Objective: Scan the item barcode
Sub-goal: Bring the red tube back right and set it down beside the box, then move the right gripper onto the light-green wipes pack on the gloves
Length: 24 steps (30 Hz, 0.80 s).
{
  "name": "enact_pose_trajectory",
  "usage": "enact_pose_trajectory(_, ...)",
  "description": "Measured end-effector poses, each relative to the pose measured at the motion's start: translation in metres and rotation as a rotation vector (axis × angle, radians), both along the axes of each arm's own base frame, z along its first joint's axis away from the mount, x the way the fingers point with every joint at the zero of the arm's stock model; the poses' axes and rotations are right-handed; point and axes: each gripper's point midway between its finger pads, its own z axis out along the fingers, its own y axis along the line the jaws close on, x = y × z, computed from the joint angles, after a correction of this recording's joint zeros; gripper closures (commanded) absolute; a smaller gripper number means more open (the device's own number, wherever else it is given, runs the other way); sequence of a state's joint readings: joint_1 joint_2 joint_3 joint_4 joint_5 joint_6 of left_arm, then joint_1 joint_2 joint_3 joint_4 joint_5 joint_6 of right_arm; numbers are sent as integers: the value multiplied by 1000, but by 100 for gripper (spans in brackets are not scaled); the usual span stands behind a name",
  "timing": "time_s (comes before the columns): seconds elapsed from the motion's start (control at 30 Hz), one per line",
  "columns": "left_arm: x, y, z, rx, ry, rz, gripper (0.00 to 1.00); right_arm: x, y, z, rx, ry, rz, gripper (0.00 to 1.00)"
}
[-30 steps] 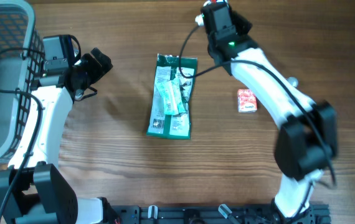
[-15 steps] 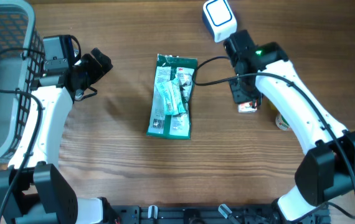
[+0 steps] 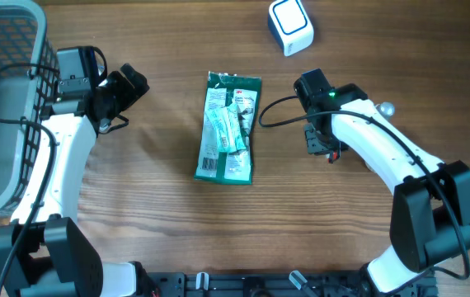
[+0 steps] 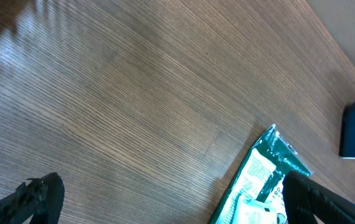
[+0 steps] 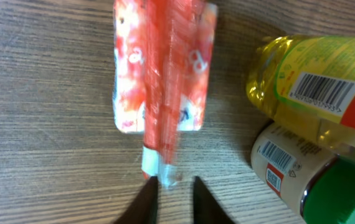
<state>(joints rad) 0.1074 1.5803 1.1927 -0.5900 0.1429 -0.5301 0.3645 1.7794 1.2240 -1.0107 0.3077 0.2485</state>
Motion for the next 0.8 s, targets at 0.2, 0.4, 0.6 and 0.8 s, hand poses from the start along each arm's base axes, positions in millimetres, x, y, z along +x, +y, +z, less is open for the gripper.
enact_pose_trajectory(0.2, 0, 0, 0, 0, 0, 0, 0, 8, 2, -1, 10, -38, -8, 51)
enact_pose_trajectory(0.4, 0, 0, 0, 0, 0, 0, 0, 49, 69, 0, 367, -175, 30, 50)
enact_pose_trajectory(0.6, 0, 0, 0, 0, 0, 0, 0, 61, 85, 6, 465, -224, -35, 67)
enact_pose_trajectory(0.8, 0, 0, 0, 0, 0, 0, 0, 59, 71, -16, 394, -207, -134, 67)
